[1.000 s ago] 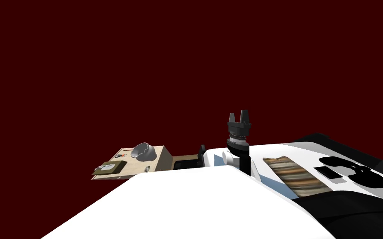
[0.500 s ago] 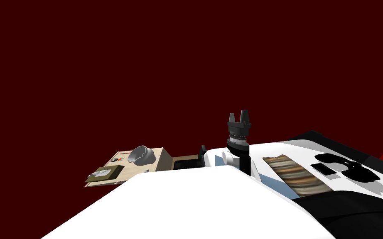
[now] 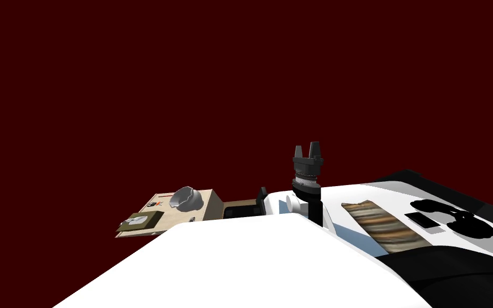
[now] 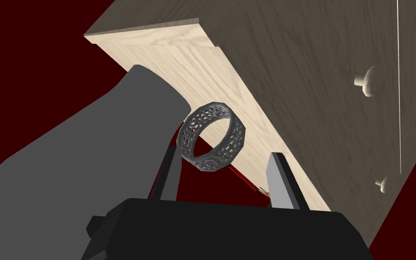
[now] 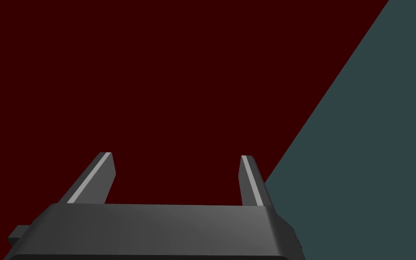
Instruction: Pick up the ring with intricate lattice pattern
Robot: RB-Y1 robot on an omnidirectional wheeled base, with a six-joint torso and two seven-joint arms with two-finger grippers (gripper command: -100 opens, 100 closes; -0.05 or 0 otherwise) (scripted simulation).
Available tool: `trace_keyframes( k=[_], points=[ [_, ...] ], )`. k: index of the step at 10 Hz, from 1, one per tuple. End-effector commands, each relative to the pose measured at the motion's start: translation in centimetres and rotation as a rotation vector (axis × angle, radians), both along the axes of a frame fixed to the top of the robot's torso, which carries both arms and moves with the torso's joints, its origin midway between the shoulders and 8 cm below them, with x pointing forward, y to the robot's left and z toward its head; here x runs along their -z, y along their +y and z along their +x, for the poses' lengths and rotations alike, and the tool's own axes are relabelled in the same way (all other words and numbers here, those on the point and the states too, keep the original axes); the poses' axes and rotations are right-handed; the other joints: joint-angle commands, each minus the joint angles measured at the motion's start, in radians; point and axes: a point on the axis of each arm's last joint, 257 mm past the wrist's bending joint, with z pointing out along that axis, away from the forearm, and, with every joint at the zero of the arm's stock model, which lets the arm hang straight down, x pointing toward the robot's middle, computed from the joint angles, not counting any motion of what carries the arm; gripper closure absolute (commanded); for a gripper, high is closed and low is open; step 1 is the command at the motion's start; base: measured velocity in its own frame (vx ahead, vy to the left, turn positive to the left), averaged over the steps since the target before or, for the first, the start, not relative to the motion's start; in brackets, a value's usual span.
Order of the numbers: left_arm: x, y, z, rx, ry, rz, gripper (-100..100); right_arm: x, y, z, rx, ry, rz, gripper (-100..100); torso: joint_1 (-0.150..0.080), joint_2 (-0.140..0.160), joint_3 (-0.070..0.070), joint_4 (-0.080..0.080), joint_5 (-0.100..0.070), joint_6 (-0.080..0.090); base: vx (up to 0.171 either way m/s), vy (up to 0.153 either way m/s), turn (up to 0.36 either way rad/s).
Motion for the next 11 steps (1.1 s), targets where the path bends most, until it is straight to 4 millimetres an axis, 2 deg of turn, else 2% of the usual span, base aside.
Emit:
trace_keyframes(
  k=[1,4,5,6,7,9,10,11],
  points=[
    [0.0,0.0,0.0,0.000,0.000,0.000,100,0.0,0.0,0.0,0.000,0.000,0.000,0,0.000,0.000,0.000,0.000,0.000,0.000,0.002,-0.011,-0.020],
    [-0.2,-0.3,0.5,0.006,-0.013,-0.002,100,0.0,0.0,0.0,0.000,0.000,0.000,0,0.011,-0.003,-0.003,-0.003,0.004,-0.002,-0.001,-0.006,0.000],
    [-0.2,-0.3,0.5,0.006,-0.013,-0.003,0,0.0,0.0,0.0,0.000,0.000,0.000,0,0.012,-0.003,-0.003,-0.003,0.004,-0.002,0.000,0.000,0.000],
    [-0.4,0.6,-0.7,-0.005,0.002,0.001,100,0.0,0.0,0.0,0.000,0.000,0.000,0,0.012,-0.003,-0.003,-0.003,0.004,-0.002,0.012,-0.018,-0.024],
    [-0.4,0.6,-0.7,-0.005,0.002,0.001,100,0.0,0.0,0.0,0.000,0.000,0.000,0,0.011,-0.004,-0.003,-0.003,0.004,-0.002,0.008,-0.018,0.001],
    [-1.0,1.5,-2.2,-0.011,0.003,0.000,100,0.0,0.0,0.0,0.000,0.000,0.000,0,0.010,-0.003,-0.003,-0.003,0.003,-0.002,0.003,-0.045,-0.034],
    [-1.0,1.4,-1.9,-0.008,0.003,0.002,100,0.0,0.0,0.0,0.000,0.000,0.000,0,0.009,-0.003,-0.003,-0.003,0.003,-0.002,0.001,-0.026,0.004],
    [-1.0,1.4,-2.0,-0.009,0.003,0.000,0,0.0,0.0,0.0,0.000,0.000,0.000,0,0.010,-0.003,-0.003,-0.003,0.004,-0.002,-0.001,-0.005,0.002]
  ],
)
